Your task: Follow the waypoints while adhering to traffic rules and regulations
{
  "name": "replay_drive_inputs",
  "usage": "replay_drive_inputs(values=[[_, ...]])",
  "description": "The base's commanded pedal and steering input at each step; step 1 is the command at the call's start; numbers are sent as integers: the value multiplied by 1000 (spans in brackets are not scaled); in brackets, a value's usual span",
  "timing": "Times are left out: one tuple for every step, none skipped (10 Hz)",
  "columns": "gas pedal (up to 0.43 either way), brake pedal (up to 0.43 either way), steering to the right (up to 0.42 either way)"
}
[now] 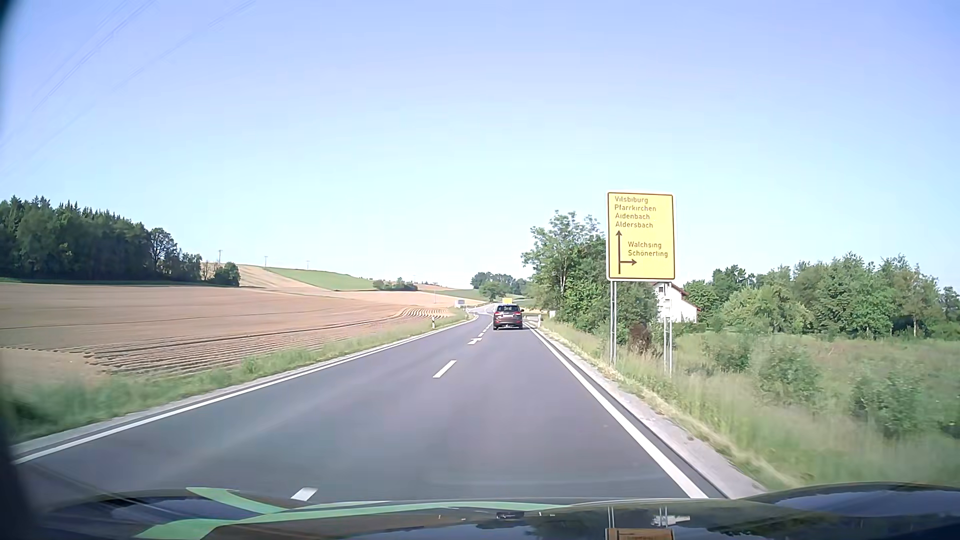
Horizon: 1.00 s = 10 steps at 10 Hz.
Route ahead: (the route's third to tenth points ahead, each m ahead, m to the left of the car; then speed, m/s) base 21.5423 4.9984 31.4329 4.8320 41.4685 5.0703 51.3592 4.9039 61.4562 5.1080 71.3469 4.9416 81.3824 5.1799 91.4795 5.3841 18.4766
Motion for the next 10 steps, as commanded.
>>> replay_drive_inputs(values=[[177, 0, -3], [177, 0, -3], [177, 0, -3], [169, 0, -3], [130, 0, -3], [98, 0, -3], [67, 0, -3], [39, 0, -3], [0, 0, -3], [0, 0, -4]])
